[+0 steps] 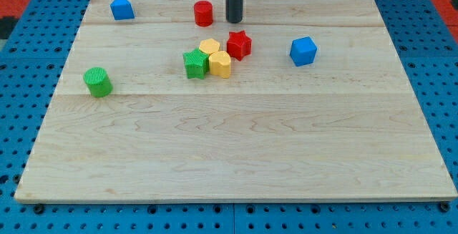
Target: Slide the red circle to the top center
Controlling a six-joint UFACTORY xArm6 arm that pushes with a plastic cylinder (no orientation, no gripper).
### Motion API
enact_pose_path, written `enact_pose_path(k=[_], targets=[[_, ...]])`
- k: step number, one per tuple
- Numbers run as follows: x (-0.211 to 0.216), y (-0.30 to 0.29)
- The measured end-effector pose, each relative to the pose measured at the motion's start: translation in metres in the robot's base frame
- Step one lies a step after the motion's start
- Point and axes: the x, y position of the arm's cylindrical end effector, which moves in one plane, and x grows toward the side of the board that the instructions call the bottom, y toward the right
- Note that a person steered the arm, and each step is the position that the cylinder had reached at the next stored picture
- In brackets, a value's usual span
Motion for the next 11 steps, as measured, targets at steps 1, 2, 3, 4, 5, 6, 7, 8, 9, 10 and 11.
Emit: enact_pose_path(k=[1,2,3,4,5,6,7,8,9,10,11], targets=[[0.008,-0.024],[0.008,-0.079],[-0.019,-0.055],[-0.017,-0.014],[-0.008,-0.062],[-0.029,-0.091],[-0.056,-0.056],[-0.058,0.004],[-0.055,0.006],[-0.039,-0.008],[0.006,0.001]])
